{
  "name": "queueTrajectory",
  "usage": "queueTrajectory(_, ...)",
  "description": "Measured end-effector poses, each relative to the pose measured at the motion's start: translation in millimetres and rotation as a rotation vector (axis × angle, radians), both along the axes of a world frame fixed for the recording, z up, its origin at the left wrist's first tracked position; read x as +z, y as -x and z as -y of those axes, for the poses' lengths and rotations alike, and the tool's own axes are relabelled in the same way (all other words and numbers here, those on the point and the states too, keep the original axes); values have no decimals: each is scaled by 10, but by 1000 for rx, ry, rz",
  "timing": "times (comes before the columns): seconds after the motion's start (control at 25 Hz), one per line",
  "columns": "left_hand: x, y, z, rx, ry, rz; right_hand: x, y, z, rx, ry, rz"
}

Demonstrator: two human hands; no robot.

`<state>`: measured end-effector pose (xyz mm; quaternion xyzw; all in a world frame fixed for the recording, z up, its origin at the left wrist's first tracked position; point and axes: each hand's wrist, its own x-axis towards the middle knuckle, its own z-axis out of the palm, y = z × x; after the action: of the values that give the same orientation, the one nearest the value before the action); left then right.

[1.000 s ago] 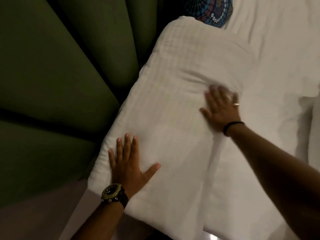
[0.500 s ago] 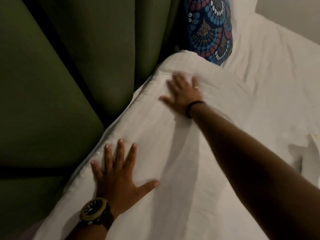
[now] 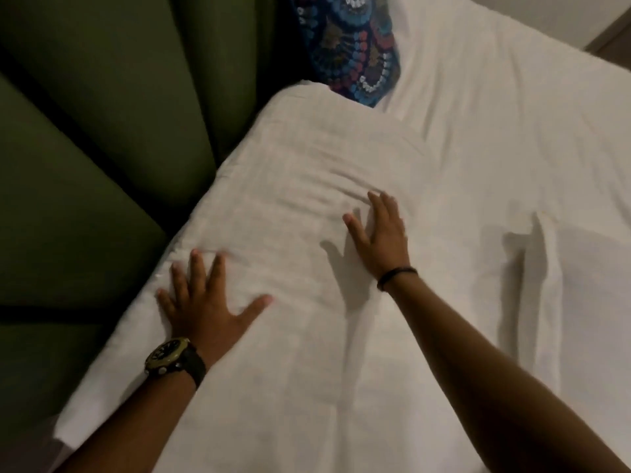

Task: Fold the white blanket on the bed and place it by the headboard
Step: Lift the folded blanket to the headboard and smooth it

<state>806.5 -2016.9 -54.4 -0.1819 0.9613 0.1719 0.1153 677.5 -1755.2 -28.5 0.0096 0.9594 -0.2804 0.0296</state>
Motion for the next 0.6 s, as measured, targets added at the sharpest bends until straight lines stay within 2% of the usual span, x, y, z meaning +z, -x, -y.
queueTrajectory(0.08,175,112,-401,50,-70,-61,74,-567,-456,-8,104,28)
queueTrajectory(0.12,276,163,-744,-1,-116,-86,157,-769,-745,-30,131,30)
queueTrajectory(0.24,617,192,-2074,-215,-444,-68,530,-1122,-1776,-328,230,-87)
queueTrajectory(0.32,803,54,-2977,-265,-667,64,733,-1397,-2688,-549,185,-148)
queueTrajectory(0.44,840,-247,-3973,-227,-885,380,787,-2047,-3971,-876,156,-105)
queueTrajectory(0.52,745,-476,-4536,-189,-901,527,679,-2616,-4675,-1094,213,11)
queueTrajectory(0.6,613,-772,-4986,-197,-870,558,487,-3164,-5192,-1195,273,171)
